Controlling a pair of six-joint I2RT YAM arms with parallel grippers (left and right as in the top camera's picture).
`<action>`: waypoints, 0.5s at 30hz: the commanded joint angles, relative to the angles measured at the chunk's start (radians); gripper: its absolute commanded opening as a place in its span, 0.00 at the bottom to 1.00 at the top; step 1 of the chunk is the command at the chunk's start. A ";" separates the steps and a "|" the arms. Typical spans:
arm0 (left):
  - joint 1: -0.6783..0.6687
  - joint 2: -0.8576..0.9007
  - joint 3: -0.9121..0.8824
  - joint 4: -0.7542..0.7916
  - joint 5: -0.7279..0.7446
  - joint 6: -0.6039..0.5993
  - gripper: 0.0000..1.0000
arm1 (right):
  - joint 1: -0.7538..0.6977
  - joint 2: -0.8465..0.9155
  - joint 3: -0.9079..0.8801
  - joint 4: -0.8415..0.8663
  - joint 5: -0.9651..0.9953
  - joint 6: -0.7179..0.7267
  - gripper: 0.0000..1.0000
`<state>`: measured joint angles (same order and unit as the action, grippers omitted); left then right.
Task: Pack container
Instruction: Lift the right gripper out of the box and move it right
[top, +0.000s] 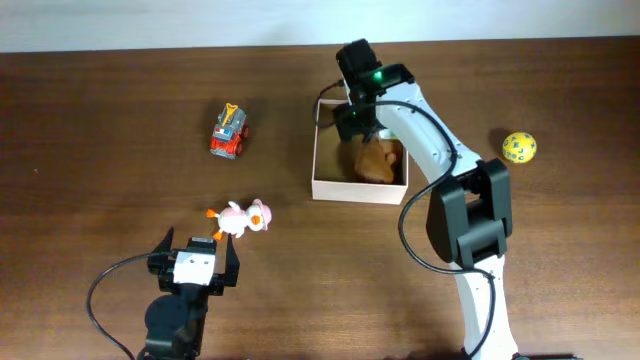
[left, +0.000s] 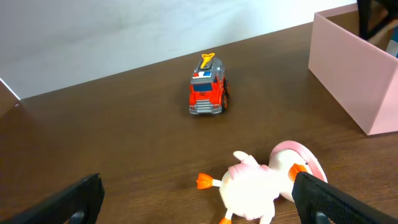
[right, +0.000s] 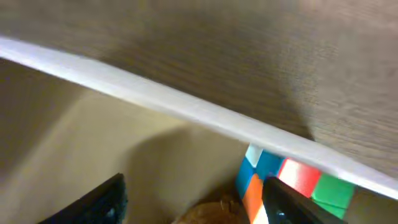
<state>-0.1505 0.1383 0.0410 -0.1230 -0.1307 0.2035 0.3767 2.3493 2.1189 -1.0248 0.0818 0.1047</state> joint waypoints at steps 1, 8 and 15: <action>-0.003 -0.009 -0.009 0.003 0.010 -0.012 0.99 | 0.002 -0.007 0.062 -0.021 -0.039 0.008 0.74; -0.003 -0.009 -0.008 0.003 0.010 -0.012 0.99 | 0.002 -0.011 0.177 -0.111 -0.083 0.006 0.74; -0.003 -0.009 -0.009 0.003 0.010 -0.012 0.99 | 0.004 -0.022 0.340 -0.251 -0.123 -0.063 0.75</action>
<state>-0.1505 0.1379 0.0410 -0.1230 -0.1307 0.2039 0.3767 2.3493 2.3737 -1.2404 0.0025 0.0963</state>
